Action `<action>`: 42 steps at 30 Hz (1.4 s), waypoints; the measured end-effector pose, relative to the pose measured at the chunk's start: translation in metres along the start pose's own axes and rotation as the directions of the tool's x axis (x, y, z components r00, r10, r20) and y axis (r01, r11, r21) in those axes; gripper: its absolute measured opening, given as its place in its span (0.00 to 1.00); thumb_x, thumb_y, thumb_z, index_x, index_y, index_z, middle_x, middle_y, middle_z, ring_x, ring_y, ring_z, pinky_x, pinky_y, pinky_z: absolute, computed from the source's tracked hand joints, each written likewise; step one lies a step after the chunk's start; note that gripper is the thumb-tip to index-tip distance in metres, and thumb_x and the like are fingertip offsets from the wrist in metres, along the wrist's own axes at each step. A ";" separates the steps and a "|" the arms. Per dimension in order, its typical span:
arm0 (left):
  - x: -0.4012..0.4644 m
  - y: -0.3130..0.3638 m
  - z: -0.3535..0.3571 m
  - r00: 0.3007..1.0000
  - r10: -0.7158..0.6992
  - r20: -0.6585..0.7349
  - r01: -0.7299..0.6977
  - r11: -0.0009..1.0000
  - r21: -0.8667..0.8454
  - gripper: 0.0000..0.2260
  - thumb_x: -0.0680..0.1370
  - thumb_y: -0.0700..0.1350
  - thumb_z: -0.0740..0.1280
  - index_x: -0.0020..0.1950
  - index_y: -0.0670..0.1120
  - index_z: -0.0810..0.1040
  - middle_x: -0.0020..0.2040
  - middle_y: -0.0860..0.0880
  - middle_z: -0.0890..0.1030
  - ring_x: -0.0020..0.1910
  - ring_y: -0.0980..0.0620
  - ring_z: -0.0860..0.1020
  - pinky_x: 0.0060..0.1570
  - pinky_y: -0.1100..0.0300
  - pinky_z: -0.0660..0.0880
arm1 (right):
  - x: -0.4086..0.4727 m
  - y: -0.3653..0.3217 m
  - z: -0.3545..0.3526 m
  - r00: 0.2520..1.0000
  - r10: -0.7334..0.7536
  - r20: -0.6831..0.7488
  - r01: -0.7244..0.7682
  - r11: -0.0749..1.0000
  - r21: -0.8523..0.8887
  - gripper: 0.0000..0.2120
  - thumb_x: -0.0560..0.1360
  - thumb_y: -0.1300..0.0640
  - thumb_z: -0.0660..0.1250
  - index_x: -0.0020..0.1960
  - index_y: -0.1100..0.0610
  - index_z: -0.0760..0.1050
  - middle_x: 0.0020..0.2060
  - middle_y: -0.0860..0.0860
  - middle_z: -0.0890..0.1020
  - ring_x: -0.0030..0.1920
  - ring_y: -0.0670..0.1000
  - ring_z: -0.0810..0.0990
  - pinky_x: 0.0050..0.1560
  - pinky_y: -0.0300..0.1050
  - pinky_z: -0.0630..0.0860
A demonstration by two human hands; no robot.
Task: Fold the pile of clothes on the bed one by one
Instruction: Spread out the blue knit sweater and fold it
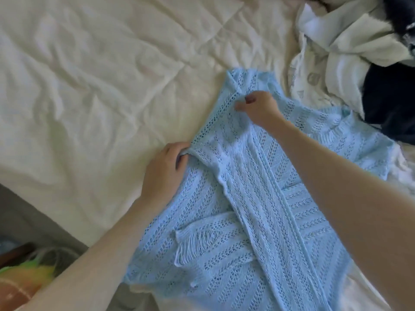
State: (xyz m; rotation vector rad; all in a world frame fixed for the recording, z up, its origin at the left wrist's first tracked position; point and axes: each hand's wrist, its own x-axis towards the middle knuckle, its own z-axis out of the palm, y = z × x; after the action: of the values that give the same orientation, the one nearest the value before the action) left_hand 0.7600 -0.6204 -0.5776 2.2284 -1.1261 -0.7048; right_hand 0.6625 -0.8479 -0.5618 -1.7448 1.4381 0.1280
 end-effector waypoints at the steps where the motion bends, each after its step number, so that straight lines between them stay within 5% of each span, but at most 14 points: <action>1: 0.002 -0.003 -0.004 1.000 -0.005 0.015 0.006 0.999 -0.042 0.11 0.78 0.39 0.65 0.60 0.44 0.78 0.53 0.46 0.80 0.46 0.47 0.77 0.45 0.62 0.69 | 0.005 -0.006 -0.002 0.999 0.038 0.024 -0.039 0.997 0.065 0.11 0.74 0.56 0.70 0.50 0.63 0.79 0.35 0.52 0.75 0.37 0.50 0.73 0.39 0.44 0.71; 4: 0.008 -0.010 -0.012 0.999 -0.009 0.052 0.015 0.993 -0.121 0.11 0.78 0.38 0.65 0.60 0.43 0.78 0.51 0.47 0.80 0.42 0.52 0.75 0.42 0.70 0.66 | 0.013 -0.021 -0.006 0.994 0.076 0.082 -0.093 0.970 0.225 0.08 0.73 0.58 0.71 0.47 0.63 0.79 0.38 0.55 0.78 0.39 0.51 0.75 0.43 0.46 0.75; 9: 0.016 -0.019 -0.022 0.986 -0.167 0.012 0.165 0.956 -0.244 0.09 0.78 0.38 0.66 0.57 0.45 0.78 0.43 0.48 0.81 0.39 0.48 0.78 0.40 0.73 0.68 | 0.027 -0.041 0.004 0.998 0.048 0.038 -0.059 0.934 0.354 0.08 0.73 0.59 0.72 0.38 0.53 0.74 0.36 0.52 0.77 0.31 0.47 0.74 0.33 0.40 0.72; 13: 0.015 -0.017 -0.021 0.979 -0.195 0.051 0.202 0.937 -0.286 0.09 0.78 0.40 0.65 0.58 0.46 0.77 0.45 0.53 0.80 0.39 0.61 0.77 0.41 0.79 0.67 | 0.029 -0.037 0.019 0.995 0.004 -0.097 0.008 0.992 0.125 0.10 0.74 0.54 0.69 0.54 0.57 0.78 0.37 0.46 0.76 0.42 0.49 0.75 0.42 0.39 0.69; 16: 0.010 -0.013 -0.019 0.956 -0.283 0.074 0.288 0.869 -0.402 0.08 0.78 0.47 0.65 0.56 0.50 0.75 0.44 0.55 0.79 0.38 0.64 0.77 0.40 0.75 0.72 | -0.001 -0.023 0.029 0.945 -0.165 -0.282 0.166 0.986 -0.020 0.16 0.78 0.53 0.64 0.62 0.61 0.73 0.54 0.55 0.78 0.55 0.54 0.75 0.55 0.44 0.69; 19: -0.005 -0.015 -0.013 0.947 -0.305 0.107 0.322 0.912 -0.253 0.11 0.75 0.52 0.69 0.53 0.49 0.74 0.40 0.52 0.79 0.39 0.52 0.77 0.41 0.59 0.73 | -0.058 0.004 0.048 0.855 -0.408 -0.321 0.337 0.906 -0.255 0.18 0.79 0.56 0.60 0.66 0.62 0.71 0.64 0.59 0.74 0.65 0.59 0.71 0.64 0.52 0.66; 22: -0.032 -0.026 -0.008 0.945 -0.303 0.128 0.308 0.951 -0.024 0.09 0.77 0.50 0.67 0.49 0.46 0.76 0.34 0.52 0.76 0.32 0.51 0.73 0.33 0.56 0.69 | -0.124 0.047 0.079 0.857 -0.477 -0.196 0.382 0.841 -0.383 0.19 0.79 0.57 0.59 0.68 0.60 0.71 0.68 0.60 0.71 0.70 0.61 0.67 0.68 0.61 0.63; 28: -0.076 -0.040 -0.015 0.944 -0.331 -0.011 0.327 0.937 -0.123 0.07 0.77 0.47 0.67 0.50 0.44 0.77 0.39 0.51 0.78 0.37 0.51 0.76 0.39 0.58 0.69 | -0.216 0.125 0.108 0.952 -0.304 -0.020 0.262 0.850 -0.458 0.23 0.79 0.54 0.61 0.72 0.57 0.66 0.72 0.59 0.64 0.73 0.63 0.60 0.70 0.68 0.55; 37: -0.179 -0.067 -0.029 0.782 -0.559 0.275 0.593 0.803 -0.052 0.10 0.75 0.49 0.70 0.49 0.45 0.76 0.43 0.48 0.81 0.43 0.46 0.79 0.40 0.53 0.73 | -0.327 0.197 0.103 0.994 0.024 -0.109 -0.059 0.942 -0.330 0.26 0.80 0.54 0.60 0.76 0.52 0.58 0.76 0.53 0.55 0.76 0.55 0.52 0.74 0.59 0.46; 42: -0.224 -0.077 -0.030 0.657 -0.631 0.412 0.700 0.714 -0.021 0.11 0.76 0.40 0.69 0.56 0.37 0.78 0.48 0.43 0.80 0.45 0.48 0.77 0.42 0.57 0.69 | -0.401 0.256 0.103 0.943 0.166 -0.287 -0.241 0.938 -0.249 0.23 0.74 0.63 0.69 0.68 0.62 0.72 0.70 0.61 0.69 0.70 0.63 0.67 0.68 0.63 0.62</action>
State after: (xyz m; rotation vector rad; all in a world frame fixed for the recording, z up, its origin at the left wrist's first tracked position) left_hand 0.7068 -0.3886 -0.5614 2.3899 -0.2973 -1.5344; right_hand 0.3550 -0.4714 -0.5394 -1.8868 1.8735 0.2297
